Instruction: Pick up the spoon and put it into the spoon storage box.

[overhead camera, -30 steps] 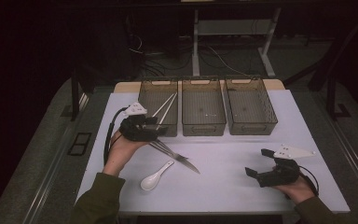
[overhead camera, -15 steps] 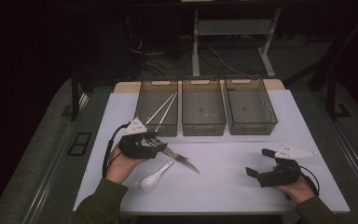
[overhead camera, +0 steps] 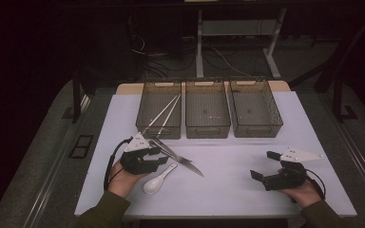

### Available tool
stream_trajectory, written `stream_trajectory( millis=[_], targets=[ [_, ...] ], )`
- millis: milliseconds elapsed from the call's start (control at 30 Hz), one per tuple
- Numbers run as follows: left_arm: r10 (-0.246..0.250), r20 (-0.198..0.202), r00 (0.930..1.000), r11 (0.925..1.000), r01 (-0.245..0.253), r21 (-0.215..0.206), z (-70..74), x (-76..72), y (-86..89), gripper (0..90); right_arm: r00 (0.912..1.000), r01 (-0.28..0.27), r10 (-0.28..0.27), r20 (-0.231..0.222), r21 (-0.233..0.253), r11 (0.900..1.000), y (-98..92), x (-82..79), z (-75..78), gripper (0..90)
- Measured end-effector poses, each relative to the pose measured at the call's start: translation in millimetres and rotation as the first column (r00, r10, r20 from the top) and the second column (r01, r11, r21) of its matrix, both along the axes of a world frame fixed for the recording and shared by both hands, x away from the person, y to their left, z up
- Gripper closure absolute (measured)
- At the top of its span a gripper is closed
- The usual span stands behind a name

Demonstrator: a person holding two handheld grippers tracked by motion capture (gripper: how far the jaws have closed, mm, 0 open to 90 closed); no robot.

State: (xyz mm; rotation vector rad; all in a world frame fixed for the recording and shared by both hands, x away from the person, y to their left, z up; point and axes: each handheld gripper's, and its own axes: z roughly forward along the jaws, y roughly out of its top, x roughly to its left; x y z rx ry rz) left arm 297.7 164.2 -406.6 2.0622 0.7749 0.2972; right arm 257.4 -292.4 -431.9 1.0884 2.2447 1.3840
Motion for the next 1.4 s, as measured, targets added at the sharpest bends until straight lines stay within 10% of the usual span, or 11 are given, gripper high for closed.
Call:
stream_trajectory(
  millis=[400, 1000, 1400],
  targets=[
    [-0.033, -0.112, 0.9932, 0.9944, 0.044, 0.096, -20.0, 12.3, -14.0, 88.1, 1.0000, -0.005, 0.005, 0.000, -0.006, 1.000, 0.4, 0.8, -0.5, 0.6],
    [-0.063, -0.151, 0.9866, 0.9841, 0.086, 0.155, -32.6, 21.2, -30.3, 88.8, 1.0000, -0.003, 0.003, -0.001, -0.006, 1.000, 0.1, 1.0, -0.7, 0.6],
    [-0.187, -0.185, 0.9648, 0.9667, 0.214, 0.140, -32.0, 11.1, -39.4, 88.9, 1.0000, 0.000, 0.000, 0.001, -0.005, 1.000, -0.4, 0.8, -0.4, 0.6]
  ],
)
